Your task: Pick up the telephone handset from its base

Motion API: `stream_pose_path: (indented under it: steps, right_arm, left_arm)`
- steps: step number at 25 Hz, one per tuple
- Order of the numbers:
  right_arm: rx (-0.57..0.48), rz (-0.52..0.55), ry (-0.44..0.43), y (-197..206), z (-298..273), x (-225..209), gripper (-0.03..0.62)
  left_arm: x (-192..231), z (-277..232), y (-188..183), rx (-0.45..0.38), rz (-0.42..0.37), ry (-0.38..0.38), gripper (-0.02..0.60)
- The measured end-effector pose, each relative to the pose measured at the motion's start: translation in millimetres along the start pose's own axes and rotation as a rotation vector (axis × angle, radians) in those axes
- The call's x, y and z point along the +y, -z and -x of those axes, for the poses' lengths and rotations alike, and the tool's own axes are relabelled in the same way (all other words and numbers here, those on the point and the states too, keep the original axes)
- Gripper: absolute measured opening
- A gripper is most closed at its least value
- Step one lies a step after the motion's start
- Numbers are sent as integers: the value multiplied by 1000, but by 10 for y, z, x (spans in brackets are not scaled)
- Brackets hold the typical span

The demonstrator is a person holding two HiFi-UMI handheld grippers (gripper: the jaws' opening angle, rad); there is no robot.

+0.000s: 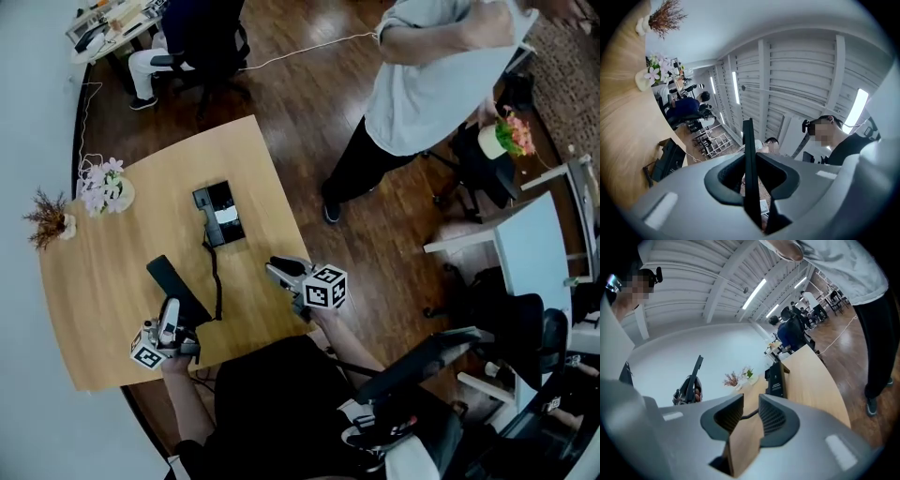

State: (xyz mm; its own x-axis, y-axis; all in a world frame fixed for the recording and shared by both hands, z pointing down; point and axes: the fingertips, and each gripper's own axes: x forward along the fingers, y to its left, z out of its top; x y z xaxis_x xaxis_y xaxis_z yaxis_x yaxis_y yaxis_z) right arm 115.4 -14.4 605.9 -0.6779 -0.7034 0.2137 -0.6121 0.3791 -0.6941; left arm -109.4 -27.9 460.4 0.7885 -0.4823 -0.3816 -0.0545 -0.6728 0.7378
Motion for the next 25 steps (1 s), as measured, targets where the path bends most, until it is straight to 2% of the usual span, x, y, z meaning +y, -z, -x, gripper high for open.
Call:
stream_pose_path:
  steps: [6,12,19,25]
  right_arm:
    - [-46,74,20,-113,108,226,82]
    - [-142,125,57,-223,355,632,3]
    - [-157,140,93,146,374,1247,3]
    - [-156,168,142,398,507,1573,3]
  left_arm:
    - [-97,65,-9,7,-20,40,80]
    - [-356,16,-1,51,-42,151,80]
    - [-631,376,-124,69,-24,179,80]
    - [-671,692,-107,29,31,191,80]
